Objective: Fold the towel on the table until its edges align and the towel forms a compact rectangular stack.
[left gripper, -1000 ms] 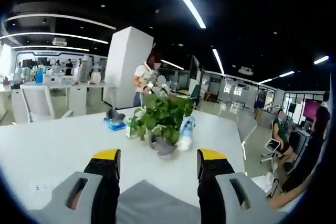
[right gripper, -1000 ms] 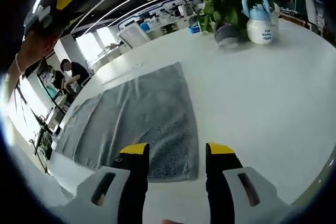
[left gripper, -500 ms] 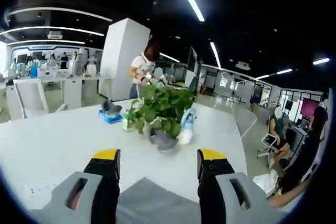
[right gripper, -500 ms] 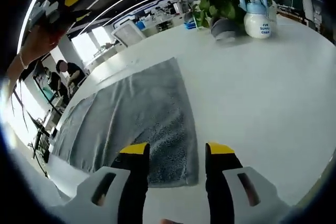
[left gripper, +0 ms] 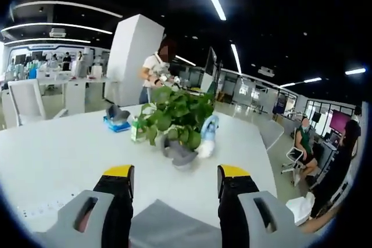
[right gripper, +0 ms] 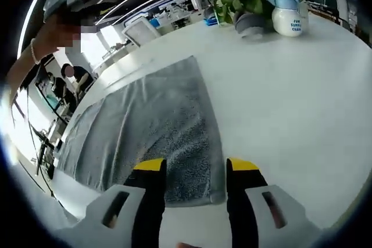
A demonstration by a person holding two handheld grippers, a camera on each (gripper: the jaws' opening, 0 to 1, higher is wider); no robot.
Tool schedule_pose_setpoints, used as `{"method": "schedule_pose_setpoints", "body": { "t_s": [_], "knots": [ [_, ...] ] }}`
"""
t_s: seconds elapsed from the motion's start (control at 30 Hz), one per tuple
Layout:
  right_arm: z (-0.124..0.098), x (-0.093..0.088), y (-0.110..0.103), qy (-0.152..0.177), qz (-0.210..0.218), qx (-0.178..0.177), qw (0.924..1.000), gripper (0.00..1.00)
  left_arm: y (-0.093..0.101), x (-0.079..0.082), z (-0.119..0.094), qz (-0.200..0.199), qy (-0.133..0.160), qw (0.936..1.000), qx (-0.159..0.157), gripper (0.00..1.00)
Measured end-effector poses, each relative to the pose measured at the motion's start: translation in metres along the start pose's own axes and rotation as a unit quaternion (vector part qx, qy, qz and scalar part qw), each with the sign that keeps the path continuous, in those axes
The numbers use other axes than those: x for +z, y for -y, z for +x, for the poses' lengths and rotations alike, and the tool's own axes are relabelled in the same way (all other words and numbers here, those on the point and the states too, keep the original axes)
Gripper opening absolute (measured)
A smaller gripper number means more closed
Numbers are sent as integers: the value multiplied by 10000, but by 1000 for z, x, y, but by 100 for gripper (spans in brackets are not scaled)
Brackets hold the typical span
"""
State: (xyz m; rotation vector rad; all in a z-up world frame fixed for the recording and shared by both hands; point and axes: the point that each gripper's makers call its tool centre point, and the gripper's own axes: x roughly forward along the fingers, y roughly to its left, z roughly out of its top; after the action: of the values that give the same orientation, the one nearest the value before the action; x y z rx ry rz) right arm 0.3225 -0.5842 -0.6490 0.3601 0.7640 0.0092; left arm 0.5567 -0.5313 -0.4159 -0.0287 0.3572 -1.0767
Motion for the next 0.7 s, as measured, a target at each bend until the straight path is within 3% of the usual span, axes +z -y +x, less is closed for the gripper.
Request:
{"method": "schedule_pose_setpoints", "body": {
  "t_s": [0.3, 0.7],
  "knots": [
    [-6, -3, 10, -37, 121, -187, 9997, 32, -2, -28, 26, 7, -328, 9994, -65, 59],
    [-5, -8, 13, -206, -289, -438, 9984, 22, -18, -63, 64, 19, -648, 9979, 49, 55]
  ]
}}
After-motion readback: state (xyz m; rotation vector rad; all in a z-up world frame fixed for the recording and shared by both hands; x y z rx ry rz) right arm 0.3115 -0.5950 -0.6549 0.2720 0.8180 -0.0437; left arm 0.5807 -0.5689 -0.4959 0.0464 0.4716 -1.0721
